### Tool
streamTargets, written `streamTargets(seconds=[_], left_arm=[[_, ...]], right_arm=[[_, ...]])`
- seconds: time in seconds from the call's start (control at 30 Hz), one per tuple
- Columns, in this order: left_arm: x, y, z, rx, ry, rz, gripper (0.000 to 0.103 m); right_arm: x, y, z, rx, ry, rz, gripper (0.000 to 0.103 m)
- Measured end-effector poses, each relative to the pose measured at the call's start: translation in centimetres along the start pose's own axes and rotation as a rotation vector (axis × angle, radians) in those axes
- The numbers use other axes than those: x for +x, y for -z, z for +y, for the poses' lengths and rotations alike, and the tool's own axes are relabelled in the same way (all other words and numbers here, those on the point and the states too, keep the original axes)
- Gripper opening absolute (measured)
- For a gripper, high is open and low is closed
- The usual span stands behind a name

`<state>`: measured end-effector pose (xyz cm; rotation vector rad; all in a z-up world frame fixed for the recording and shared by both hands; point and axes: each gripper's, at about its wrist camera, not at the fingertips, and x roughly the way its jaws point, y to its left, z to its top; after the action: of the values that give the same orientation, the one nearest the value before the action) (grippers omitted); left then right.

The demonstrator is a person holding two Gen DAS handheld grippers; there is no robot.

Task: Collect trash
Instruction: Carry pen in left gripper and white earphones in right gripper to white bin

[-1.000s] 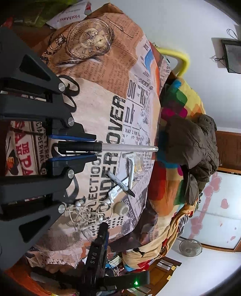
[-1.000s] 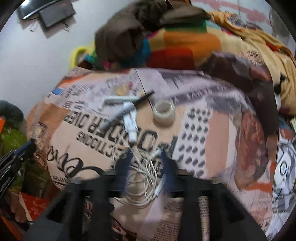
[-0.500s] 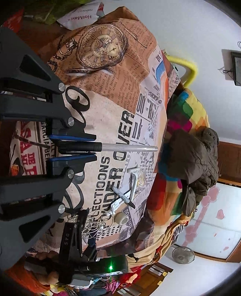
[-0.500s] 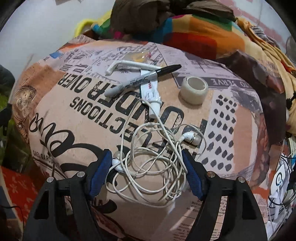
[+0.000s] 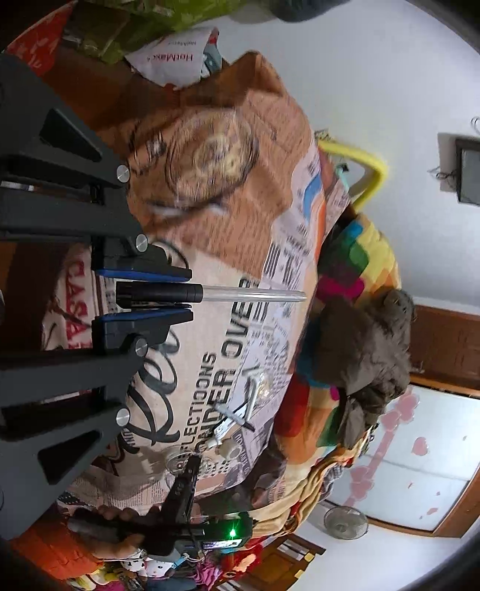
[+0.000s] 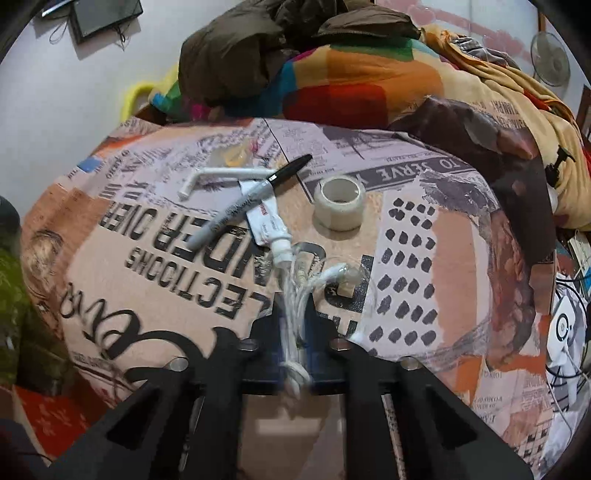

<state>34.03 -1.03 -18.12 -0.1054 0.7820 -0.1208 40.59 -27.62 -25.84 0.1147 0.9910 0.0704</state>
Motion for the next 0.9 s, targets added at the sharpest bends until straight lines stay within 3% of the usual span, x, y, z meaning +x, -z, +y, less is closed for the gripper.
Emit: streamTargets(seconds=[0.1, 0.33, 0.63, 0.9], left_arm=[[-2.5, 0.0, 2.0, -0.016, -0.030, -0.025, 0.013], [-8.0, 0.9, 6.3, -0.049, -0.082, -0.070, 0.013], [-13.9, 4.0, 11.5, -0.121, -0.124, -0.116, 0.013], [-17.7, 7.3, 15.9, -0.174, -0.154, -0.124, 0.013]], right_arm=[[-1.5, 0.4, 1.1, -0.015, 0.007, -0.027, 0.006], [-6.4, 0.4, 4.6, -0.041, -0.088, -0.076, 0.006], [-14.5, -0.2, 13.8, -0.192, -0.228, -0.213, 0.006], [-16.5, 2.9, 21.9, -0.302, -0.360, -0.205, 0.006]])
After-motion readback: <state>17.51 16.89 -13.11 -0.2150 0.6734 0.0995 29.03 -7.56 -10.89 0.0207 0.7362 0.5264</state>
